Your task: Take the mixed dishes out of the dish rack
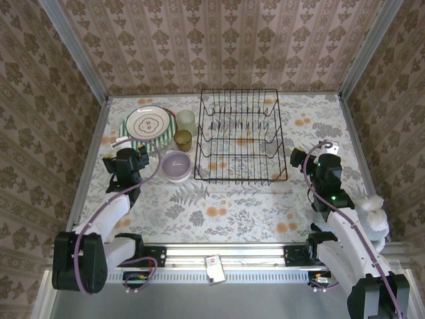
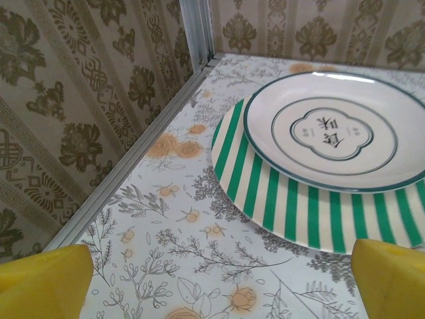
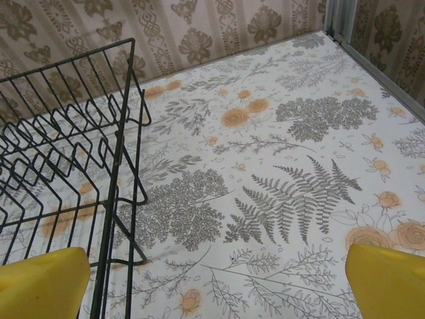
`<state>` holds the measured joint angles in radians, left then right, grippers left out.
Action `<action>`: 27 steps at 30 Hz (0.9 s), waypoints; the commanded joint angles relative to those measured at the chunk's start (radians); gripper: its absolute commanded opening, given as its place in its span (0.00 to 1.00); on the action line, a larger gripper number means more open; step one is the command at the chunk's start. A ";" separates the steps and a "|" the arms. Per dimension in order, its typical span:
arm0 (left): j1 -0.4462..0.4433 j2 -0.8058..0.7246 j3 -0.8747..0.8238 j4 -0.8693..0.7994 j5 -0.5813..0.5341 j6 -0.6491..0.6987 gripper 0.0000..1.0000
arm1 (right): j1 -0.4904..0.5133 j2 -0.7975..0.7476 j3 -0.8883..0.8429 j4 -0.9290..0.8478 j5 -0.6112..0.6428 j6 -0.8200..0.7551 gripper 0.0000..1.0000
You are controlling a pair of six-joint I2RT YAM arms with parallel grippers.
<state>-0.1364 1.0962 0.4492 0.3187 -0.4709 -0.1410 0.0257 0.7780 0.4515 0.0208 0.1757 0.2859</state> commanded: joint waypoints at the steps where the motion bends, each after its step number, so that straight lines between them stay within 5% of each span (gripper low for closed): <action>1: 0.034 0.061 -0.021 0.138 0.077 0.090 1.00 | -0.006 0.012 -0.006 0.044 -0.041 -0.020 1.00; 14: 0.078 0.384 -0.113 0.652 0.187 0.163 1.00 | -0.013 0.067 -0.005 0.072 -0.066 -0.053 1.00; 27: 0.093 0.453 -0.075 0.625 0.267 0.164 1.00 | -0.022 0.165 -0.035 0.142 -0.026 -0.088 1.00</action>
<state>-0.0570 1.5520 0.3569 0.9123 -0.2382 0.0200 0.0086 0.9287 0.4381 0.1112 0.1272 0.2176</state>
